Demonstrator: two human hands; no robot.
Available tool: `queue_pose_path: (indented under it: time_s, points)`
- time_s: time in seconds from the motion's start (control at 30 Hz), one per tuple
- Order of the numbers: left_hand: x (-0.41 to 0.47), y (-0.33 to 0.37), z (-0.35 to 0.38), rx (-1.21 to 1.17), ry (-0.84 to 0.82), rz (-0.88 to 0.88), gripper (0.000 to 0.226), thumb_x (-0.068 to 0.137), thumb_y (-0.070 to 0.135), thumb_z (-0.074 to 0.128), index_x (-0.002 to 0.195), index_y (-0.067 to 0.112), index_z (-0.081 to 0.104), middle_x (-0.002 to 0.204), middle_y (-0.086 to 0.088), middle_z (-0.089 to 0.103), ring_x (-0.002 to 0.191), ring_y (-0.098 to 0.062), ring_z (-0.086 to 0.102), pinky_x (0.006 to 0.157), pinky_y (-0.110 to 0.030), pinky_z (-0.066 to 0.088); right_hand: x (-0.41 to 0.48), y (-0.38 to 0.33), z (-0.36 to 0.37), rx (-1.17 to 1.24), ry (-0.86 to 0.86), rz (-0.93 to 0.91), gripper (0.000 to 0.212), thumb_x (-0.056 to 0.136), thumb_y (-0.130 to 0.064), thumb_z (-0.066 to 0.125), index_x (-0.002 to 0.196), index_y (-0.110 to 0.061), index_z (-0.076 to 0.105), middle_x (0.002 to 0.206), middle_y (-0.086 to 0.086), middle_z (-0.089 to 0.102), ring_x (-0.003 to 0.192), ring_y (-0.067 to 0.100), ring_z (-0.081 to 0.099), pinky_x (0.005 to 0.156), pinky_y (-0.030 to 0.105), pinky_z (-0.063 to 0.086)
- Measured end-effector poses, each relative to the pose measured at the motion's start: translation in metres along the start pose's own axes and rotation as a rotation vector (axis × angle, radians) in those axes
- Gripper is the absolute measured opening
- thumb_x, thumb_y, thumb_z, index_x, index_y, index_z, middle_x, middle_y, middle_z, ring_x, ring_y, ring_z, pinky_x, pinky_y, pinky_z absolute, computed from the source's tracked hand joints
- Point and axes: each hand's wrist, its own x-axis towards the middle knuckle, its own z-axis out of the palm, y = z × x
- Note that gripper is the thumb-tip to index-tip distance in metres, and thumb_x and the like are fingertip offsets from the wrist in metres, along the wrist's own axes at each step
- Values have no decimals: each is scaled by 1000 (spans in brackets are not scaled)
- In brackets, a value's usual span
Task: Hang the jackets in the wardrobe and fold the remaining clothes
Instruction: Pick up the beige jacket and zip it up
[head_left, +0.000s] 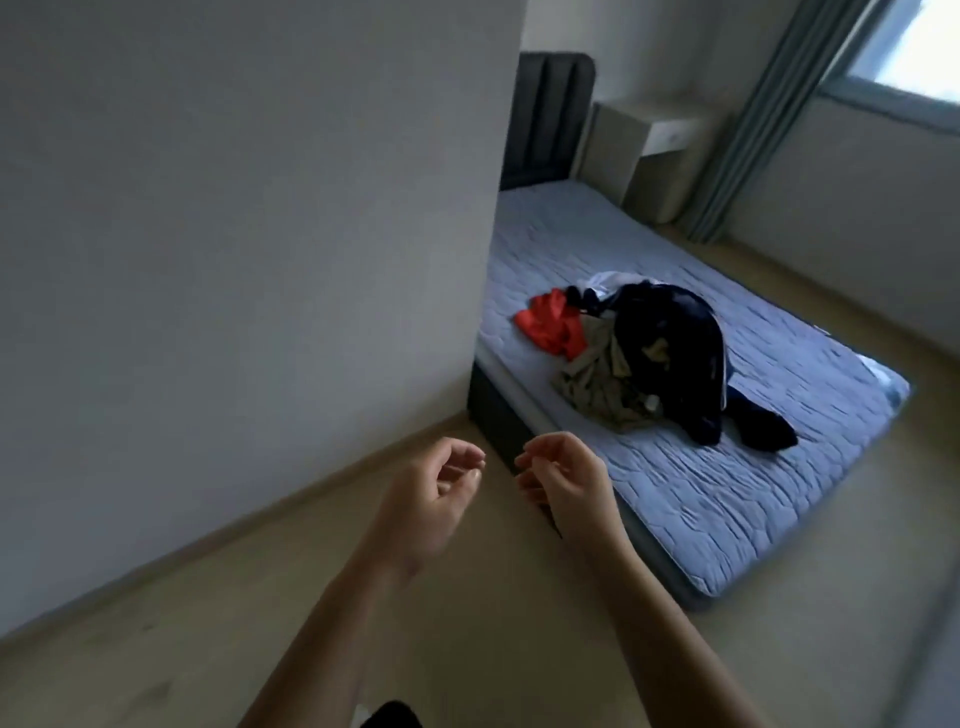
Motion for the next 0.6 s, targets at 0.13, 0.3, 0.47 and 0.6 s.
queue_pose_path:
  time_s: [0.13,0.3,0.47,0.6]
  points:
    - [72,4,50,-14,-140,30,17,92,15,59,93,32,63,90,19,67,83,-1,62,70,-9,46,44,19,-45,46,125,59,30,91,10,46,81,-13,62,76,7,69,65,19,63,64,36,53]
    - [177,-9,98,-8,-228,40,19,91,14,59,90,32,66,85,19,68,80,-3,64,67,-10,47,133,46,-86,66,226,120,31,92,7,44,79,-14,62,75,4,69,64,16,63,60,29,52]
    - [315,-23,125,5,-314,1,19,92,19,59,88,37,65,88,13,69,85,-8,64,68,-12,47,246,59,-116,43,287,160,31,92,7,45,80,-15,62,74,0,69,66,14,64,60,25,52]
    - [416,-16,150,2,-324,14,22,92,16,58,86,37,64,88,12,70,83,-10,65,72,-18,49,325,63,-147,22,307,195,31,92,8,44,81,-13,62,74,-1,69,66,15,64,63,31,52]
